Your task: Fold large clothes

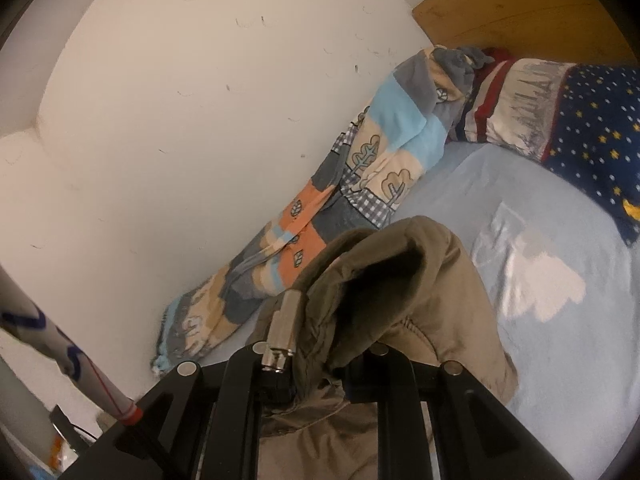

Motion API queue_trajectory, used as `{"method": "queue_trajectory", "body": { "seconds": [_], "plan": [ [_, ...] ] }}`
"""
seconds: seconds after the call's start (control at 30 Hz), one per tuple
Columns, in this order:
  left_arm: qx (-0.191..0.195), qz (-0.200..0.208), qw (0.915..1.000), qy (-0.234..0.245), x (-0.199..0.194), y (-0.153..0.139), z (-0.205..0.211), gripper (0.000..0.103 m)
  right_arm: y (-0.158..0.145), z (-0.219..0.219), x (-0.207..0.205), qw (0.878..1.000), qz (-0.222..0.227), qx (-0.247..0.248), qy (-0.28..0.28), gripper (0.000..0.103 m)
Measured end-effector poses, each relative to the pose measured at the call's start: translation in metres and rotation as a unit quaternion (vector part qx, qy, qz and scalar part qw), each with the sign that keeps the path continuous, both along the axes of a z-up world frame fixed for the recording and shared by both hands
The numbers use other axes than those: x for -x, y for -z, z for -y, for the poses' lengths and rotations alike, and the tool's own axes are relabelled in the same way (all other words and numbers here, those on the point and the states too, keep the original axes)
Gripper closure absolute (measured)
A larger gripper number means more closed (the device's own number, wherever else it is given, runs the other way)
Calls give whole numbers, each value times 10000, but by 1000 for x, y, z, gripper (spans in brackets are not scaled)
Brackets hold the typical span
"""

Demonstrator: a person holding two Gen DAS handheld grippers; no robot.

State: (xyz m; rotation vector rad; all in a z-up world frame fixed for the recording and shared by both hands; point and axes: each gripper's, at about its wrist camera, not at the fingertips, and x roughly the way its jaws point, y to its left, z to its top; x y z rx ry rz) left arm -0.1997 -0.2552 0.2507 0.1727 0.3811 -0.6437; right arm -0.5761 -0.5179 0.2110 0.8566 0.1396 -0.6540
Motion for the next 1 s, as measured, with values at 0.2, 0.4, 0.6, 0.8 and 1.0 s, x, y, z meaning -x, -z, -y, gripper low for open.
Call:
{"method": "queue_trajectory", "body": {
  "seconds": [0.2, 0.4, 0.6, 0.8, 1.0],
  "plan": [
    [-151, -232, 9991, -320, -49, 32, 33, 66, 12, 44, -46, 9988, -478, 42, 59, 87],
    [-363, -411, 9979, -348, -81, 65, 58, 65, 33, 78, -89, 9951, -983, 70, 51, 87],
    [-501, -404, 9973, -361, -97, 86, 66, 58, 60, 107, -120, 9910, -1335, -15, -4, 87],
    [-502, -613, 9959, -427, -112, 96, 65, 40, 85, 127, -142, 9873, -1588, -94, 18, 87],
    [-373, -661, 9960, -475, -119, 86, 54, 22, 112, 148, -151, 9859, -1596, -490, 86, 87]
  ]
}}
